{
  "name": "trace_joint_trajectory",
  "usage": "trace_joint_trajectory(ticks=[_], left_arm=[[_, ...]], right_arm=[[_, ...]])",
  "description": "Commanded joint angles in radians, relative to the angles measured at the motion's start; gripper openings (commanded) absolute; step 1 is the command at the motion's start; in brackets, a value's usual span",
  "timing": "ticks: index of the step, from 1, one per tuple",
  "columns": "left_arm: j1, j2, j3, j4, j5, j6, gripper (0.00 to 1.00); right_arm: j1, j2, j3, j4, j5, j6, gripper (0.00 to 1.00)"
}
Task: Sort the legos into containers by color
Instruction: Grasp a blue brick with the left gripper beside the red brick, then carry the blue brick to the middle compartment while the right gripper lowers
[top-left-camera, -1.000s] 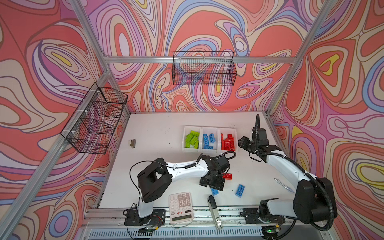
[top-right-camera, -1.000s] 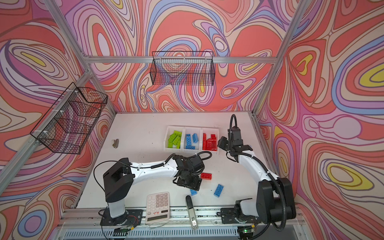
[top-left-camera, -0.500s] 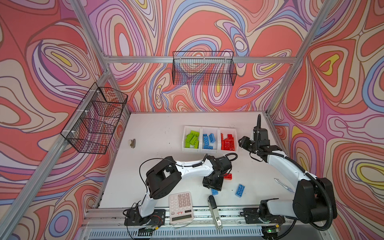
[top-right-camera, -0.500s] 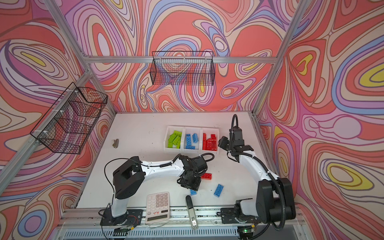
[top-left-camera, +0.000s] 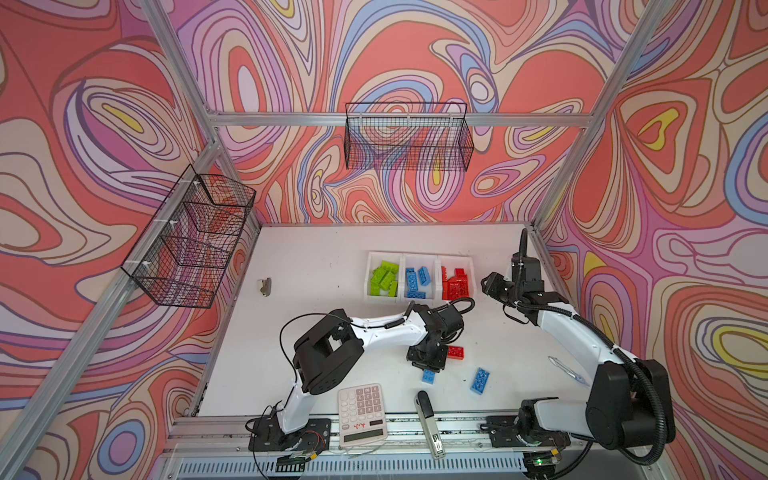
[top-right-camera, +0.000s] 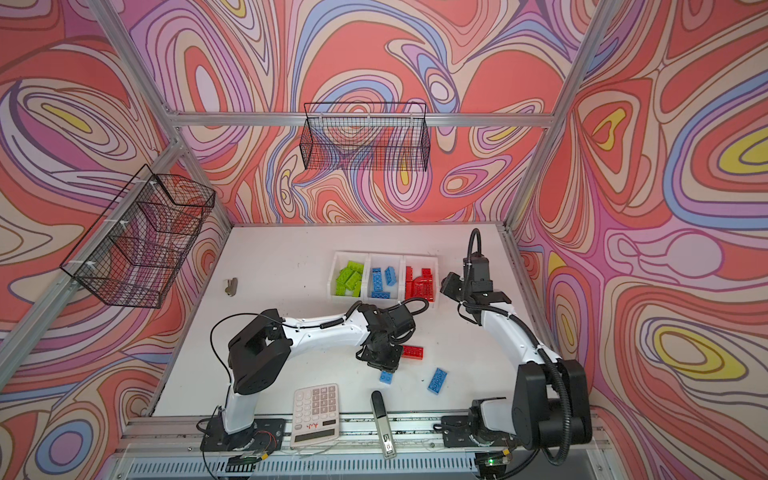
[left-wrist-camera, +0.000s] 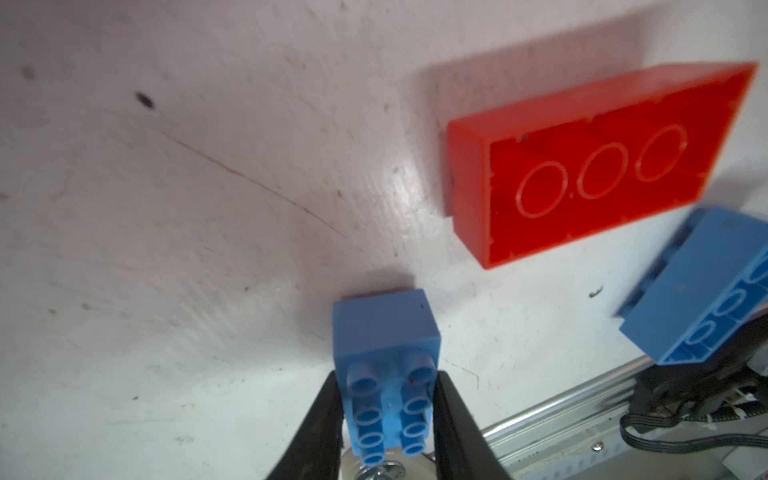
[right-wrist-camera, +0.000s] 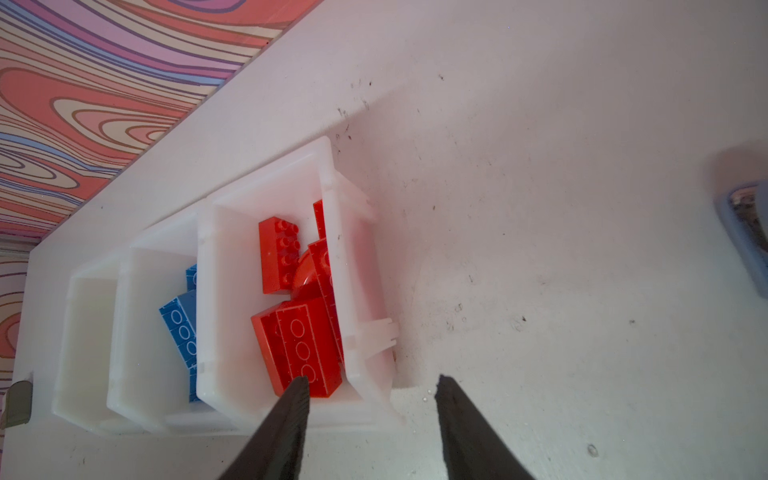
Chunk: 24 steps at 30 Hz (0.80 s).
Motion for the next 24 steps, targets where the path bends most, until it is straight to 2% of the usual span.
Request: trace_joint_trajectory(ticks=[1, 7, 9, 12, 14, 19, 24], left_arm=[[0.030, 0.007, 0.015, -0.019, -0.053, 0.031, 0.29], [0.093, 0.010, 0.017, -0.015, -0.123, 0.103, 0.31], [0.103, 0.025, 0.040, -0.025, -0.146, 0.130, 0.37], [0.106, 0.041, 0.070, -0.052, -0.165, 0.158, 0.56], [0.105, 0.040, 0.060, -0.049, -0.163, 0.160, 0.60], [0.105, 0.043, 0.032, -0.039, -0.168, 0.169, 0.59], [0.103, 0.043, 0.011, -0.022, -0.172, 0.169, 0.48]], right_arm=[[-0.005, -0.029, -0.009, -0.010, 0.013, -0.012, 0.53], [-0.005, -0.027, -0.011, -0.012, 0.016, -0.011, 0.52], [-0.006, -0.025, -0.011, -0.014, 0.011, -0.009, 0.52], [-0.006, -0.034, -0.009, -0.030, 0.022, -0.012, 0.52], [-0.006, -0.044, -0.008, -0.036, 0.036, -0.012, 0.52], [-0.005, -0.048, -0.012, -0.040, 0.043, -0.008, 0.52], [-0.006, -0.054, -0.011, -0.048, 0.048, -0.009, 0.52]])
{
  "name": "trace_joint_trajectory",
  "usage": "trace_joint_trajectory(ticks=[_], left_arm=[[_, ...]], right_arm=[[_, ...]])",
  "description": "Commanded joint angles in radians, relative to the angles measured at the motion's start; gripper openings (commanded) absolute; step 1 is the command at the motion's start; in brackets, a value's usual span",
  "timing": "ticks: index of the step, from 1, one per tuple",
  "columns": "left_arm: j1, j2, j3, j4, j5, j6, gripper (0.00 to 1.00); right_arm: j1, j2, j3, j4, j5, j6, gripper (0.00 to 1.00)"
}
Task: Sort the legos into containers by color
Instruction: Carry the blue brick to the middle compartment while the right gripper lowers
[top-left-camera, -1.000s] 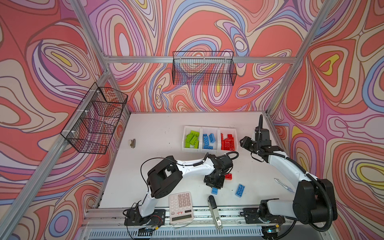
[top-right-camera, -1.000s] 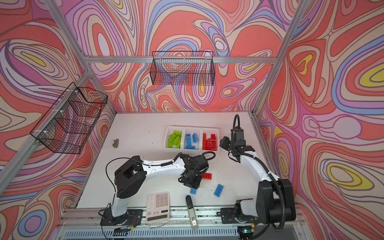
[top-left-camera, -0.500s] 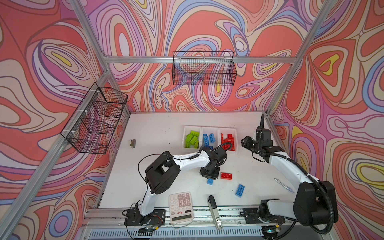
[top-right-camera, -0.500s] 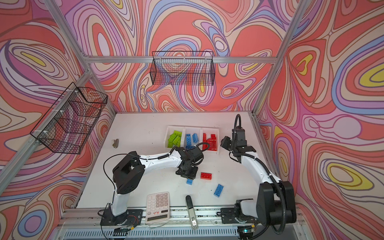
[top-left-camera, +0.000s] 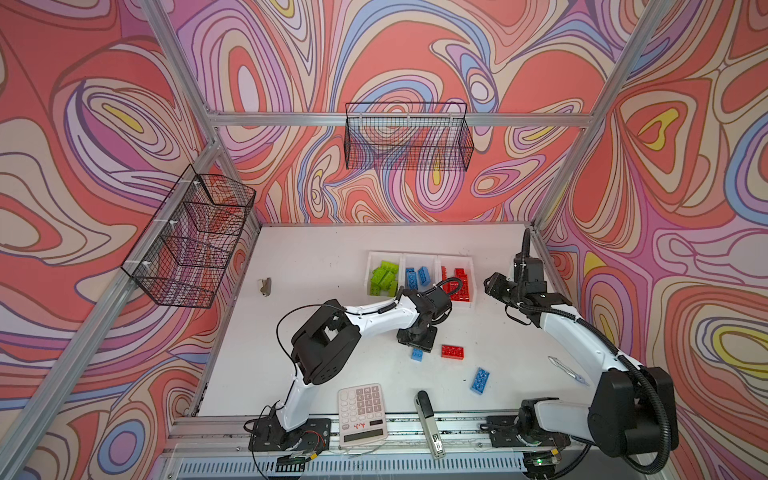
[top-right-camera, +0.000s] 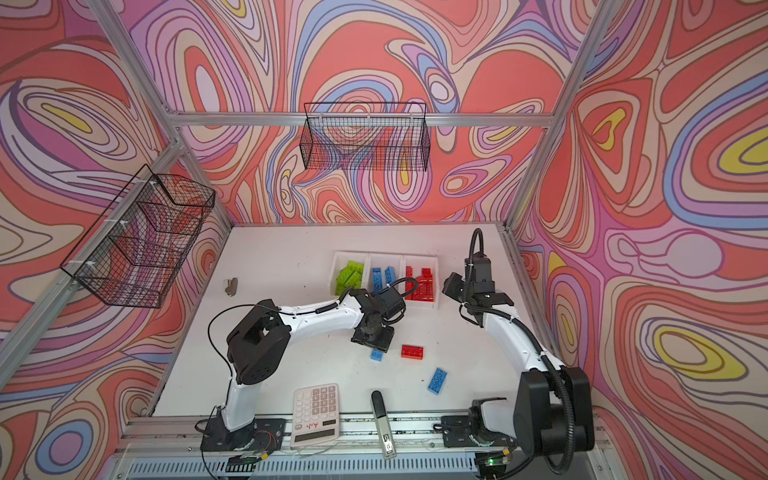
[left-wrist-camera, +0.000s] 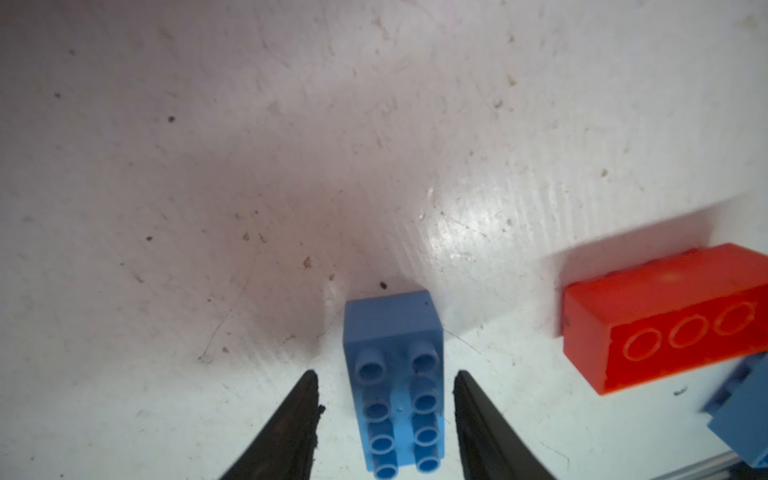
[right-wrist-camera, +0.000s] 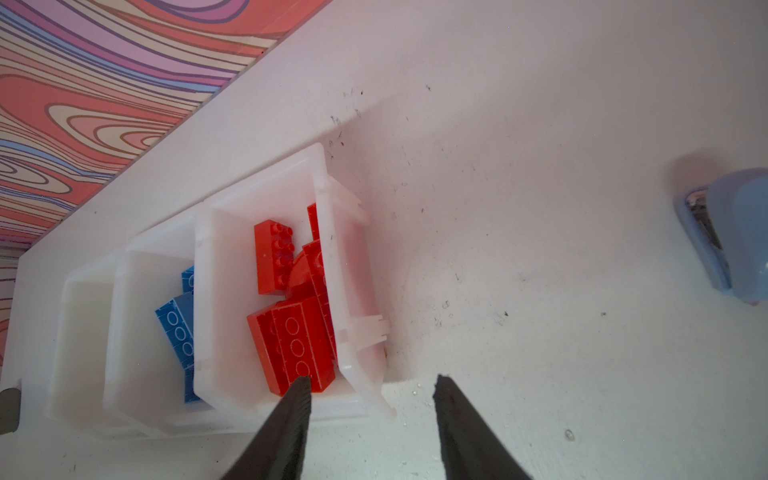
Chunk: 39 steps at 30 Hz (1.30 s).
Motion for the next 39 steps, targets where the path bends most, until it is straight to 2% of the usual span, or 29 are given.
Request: trace_joint_trajectory(ticks=[1, 4, 10, 19, 24, 29, 33, 35, 39], left_arm=[[-0.004, 0.023, -0.022, -0.009, -0.026, 0.009, 0.44], [-0.004, 0.023, -0.029, -0.004, -0.026, 0.012, 0.38], [0.007, 0.004, 0.010, -0.024, -0.060, 0.036, 0.30], [0.103, -0.034, 0.295, -0.103, -0.124, 0.172, 0.28], [0.178, 0.059, 0.459, -0.086, -0.137, 0.253, 0.28], [0.239, 0.201, 0.626, -0.052, -0.104, 0.277, 0.29], [0.270, 0.299, 0.729, -0.050, -0.087, 0.291, 0.37], [0.281, 0.318, 0.753, -0.046, -0.083, 0.293, 0.47], [0.290, 0.309, 0.751, -0.018, -0.086, 0.302, 0.79]], right_arm=[[-0.005, -0.021, -0.011, -0.024, 0.017, -0.008, 0.52], [-0.005, -0.018, -0.014, -0.045, 0.013, -0.025, 0.51], [-0.005, -0.037, -0.053, -0.069, -0.003, -0.022, 0.51], [0.000, -0.065, -0.098, -0.134, -0.076, -0.062, 0.52], [0.061, -0.094, -0.124, -0.183, -0.088, -0.062, 0.55], [0.191, -0.124, -0.132, -0.236, -0.057, -0.043, 0.58], [0.290, -0.143, -0.132, -0.295, -0.049, -0.030, 0.59], [0.335, -0.159, -0.138, -0.321, -0.034, -0.021, 0.60], [0.410, -0.173, -0.134, -0.368, 0.033, 0.037, 0.66]])
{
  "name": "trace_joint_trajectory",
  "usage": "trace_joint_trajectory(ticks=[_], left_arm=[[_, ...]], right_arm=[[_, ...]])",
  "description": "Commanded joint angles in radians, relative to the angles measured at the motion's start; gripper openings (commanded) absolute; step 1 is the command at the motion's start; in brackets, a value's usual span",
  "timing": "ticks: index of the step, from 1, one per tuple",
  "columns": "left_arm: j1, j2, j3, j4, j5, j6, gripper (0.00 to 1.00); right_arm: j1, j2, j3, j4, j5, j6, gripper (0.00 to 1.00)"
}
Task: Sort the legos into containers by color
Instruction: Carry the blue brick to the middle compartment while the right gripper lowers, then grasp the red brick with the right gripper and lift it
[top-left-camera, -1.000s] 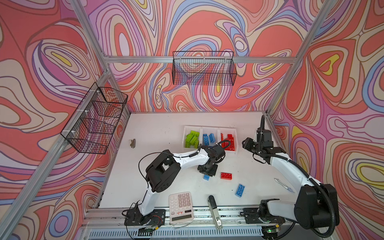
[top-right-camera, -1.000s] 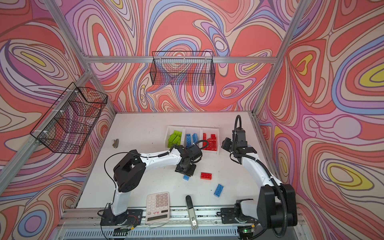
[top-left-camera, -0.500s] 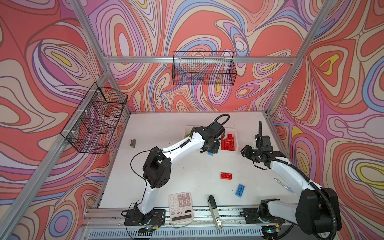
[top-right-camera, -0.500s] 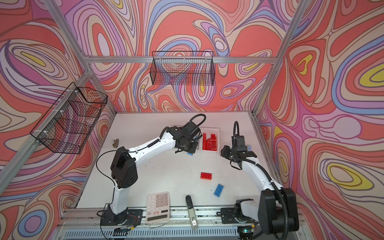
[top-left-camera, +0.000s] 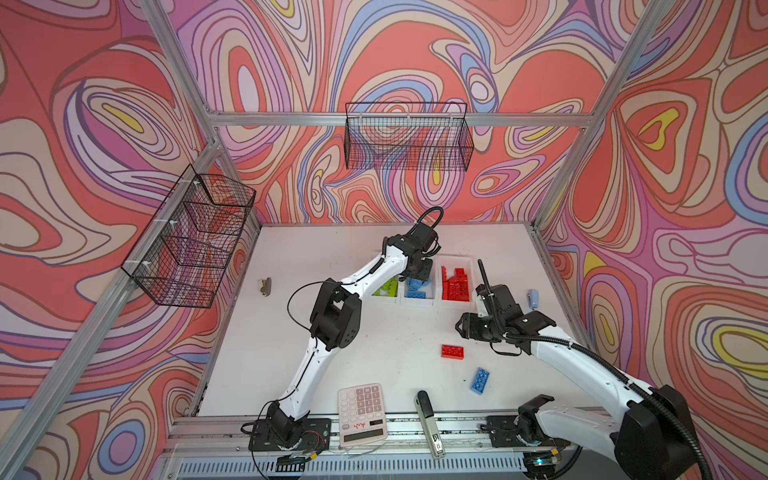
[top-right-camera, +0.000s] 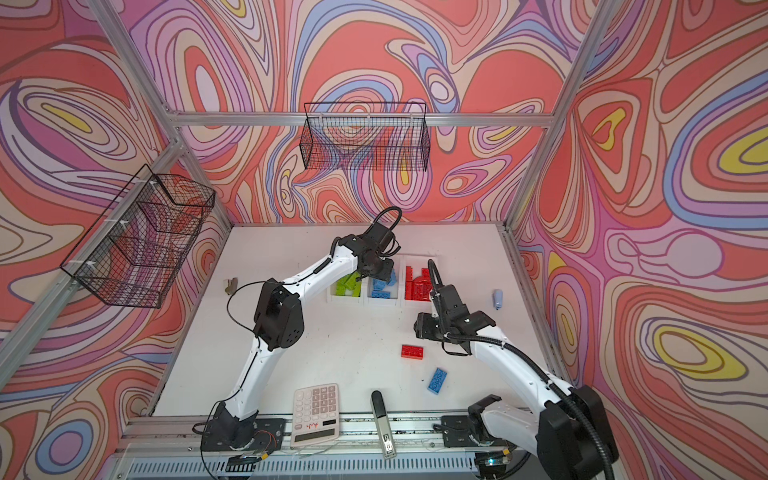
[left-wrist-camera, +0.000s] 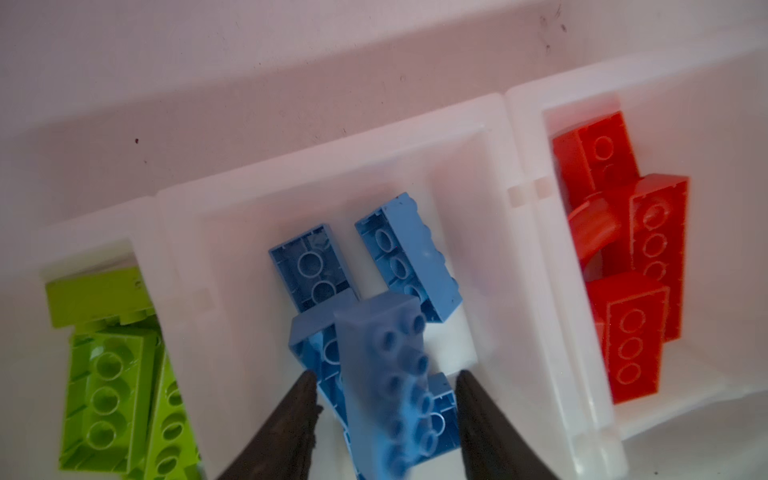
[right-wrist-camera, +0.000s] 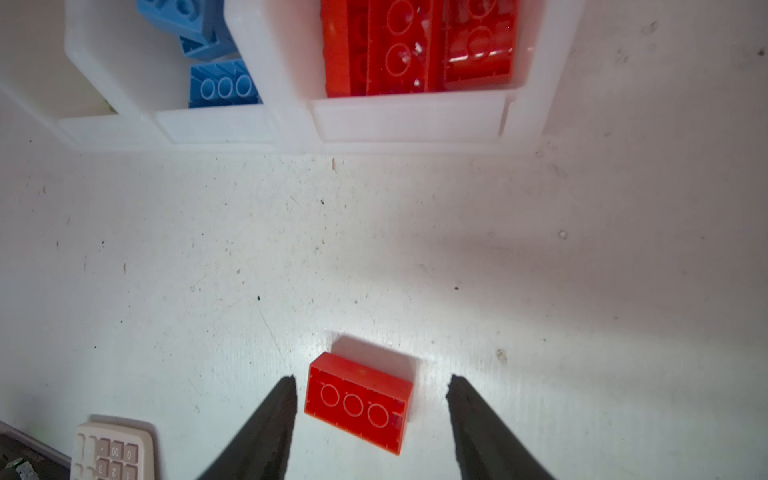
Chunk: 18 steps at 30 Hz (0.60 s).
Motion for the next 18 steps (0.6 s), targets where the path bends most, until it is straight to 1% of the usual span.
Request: trace_joint_trajectory(ticks=[1, 3, 5, 7, 12, 15, 18], left_arm=[[0.008, -0.026, 0.036, 0.016, 0.006, 0.025, 0.82], [0.010, -0.048, 0.030, 0.019, 0.004, 0.029, 0.88], [0.015, -0.088, 0.009, 0.028, 0.000, 0.030, 0.89], [0.021, -0.161, -0.047, 0.066, -0.009, 0.033, 0.89], [0.051, -0.397, -0.256, 0.175, -0.043, 0.038, 0.88], [0.073, -0.538, -0.410, 0.248, -0.051, 0.035, 0.88], [0.099, -0.659, -0.547, 0.286, -0.063, 0.023, 0.87]], right_arm=[[0.049, -0.013, -0.006, -0.076, 0.080, 0.064, 0.67], [0.086, -0.007, -0.003, -0.082, 0.103, 0.097, 0.70], [0.127, 0.008, 0.003, -0.093, 0.125, 0.133, 0.73], [0.174, 0.032, 0.007, -0.106, 0.152, 0.170, 0.77], [0.287, 0.098, 0.013, -0.098, 0.200, 0.261, 0.86], [0.311, 0.131, 0.015, -0.083, 0.223, 0.300, 0.87], [0.316, 0.160, 0.017, -0.071, 0.240, 0.319, 0.88]])
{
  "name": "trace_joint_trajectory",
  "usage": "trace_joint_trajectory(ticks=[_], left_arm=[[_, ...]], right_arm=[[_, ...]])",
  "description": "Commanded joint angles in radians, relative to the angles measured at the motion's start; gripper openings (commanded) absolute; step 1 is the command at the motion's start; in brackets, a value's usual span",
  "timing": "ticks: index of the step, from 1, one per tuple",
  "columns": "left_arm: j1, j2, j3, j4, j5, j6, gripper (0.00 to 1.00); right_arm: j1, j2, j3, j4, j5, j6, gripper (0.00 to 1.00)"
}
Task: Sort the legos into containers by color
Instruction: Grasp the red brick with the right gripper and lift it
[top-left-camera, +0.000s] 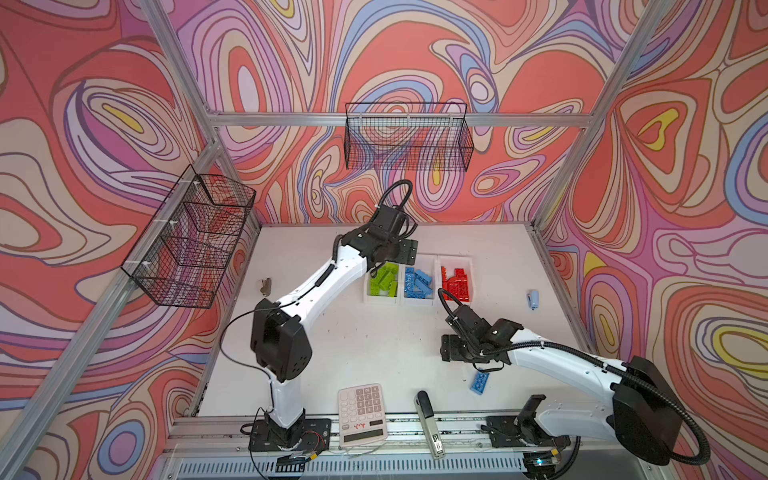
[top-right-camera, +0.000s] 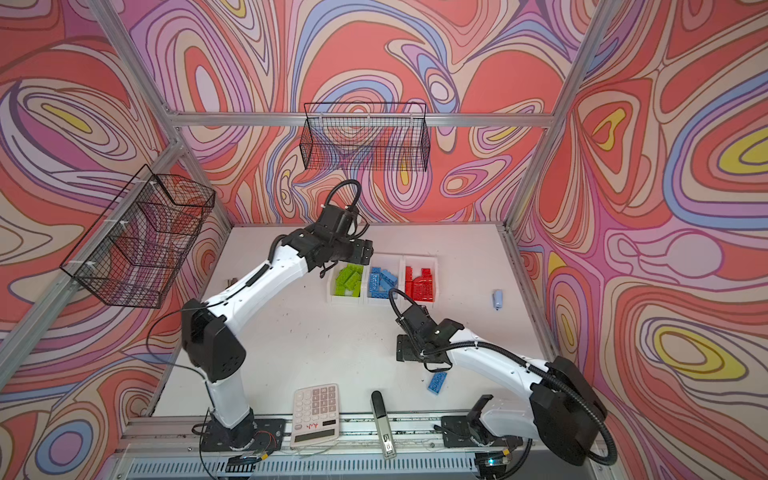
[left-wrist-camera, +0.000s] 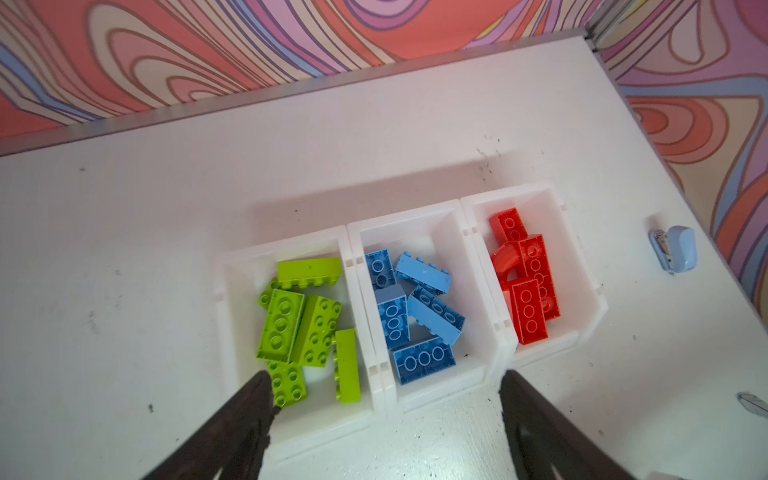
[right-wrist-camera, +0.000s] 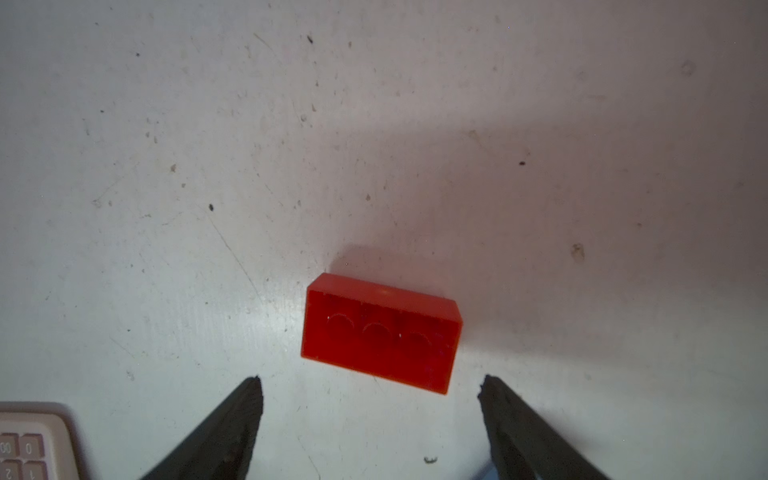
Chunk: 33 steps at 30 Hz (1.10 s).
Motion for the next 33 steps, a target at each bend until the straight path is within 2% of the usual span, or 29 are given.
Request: trace_joint_trajectory(ticks=[1, 9, 15, 19, 21, 25, 28, 33], left_arm=[[0.025, -0.102, -0.133, 0.077, -0.032, -0.002, 0.87], [0.064, -0.295, -0.410, 0.097, -0.041, -0.064, 0.86], [0.065, -0.401, -0.551, 0.102, -0.056, -0.093, 0.85], [0.066, -0.444, -0.602, 0.105, -0.069, -0.092, 0.85], [0.067, -0.454, -0.615, 0.109, -0.069, -0.093, 0.84], [0.067, -0.457, -0.614, 0.113, -0.061, -0.087, 0.84], [0.066, -0.460, -0.612, 0.113, -0.054, -0.083, 0.84], [0.067, -0.484, -0.643, 0.118, -0.015, -0.088, 0.82]], right_arm=[[0.009, 0.033, 0.018, 0.005, 0.063, 0.068, 0.88], [0.014, 0.136, 0.032, 0.084, 0.057, 0.065, 0.87], [0.014, 0.174, 0.036, 0.117, 0.067, 0.072, 0.74], [0.015, 0.173, 0.041, 0.103, 0.076, 0.077, 0.61], [0.015, 0.157, 0.047, 0.087, 0.084, 0.084, 0.57], [0.014, 0.100, 0.087, 0.036, 0.126, 0.101, 0.55], [0.004, 0.078, 0.187, -0.018, 0.191, 0.082, 0.55], [-0.151, 0.108, 0.341, -0.019, 0.204, -0.042, 0.55]])
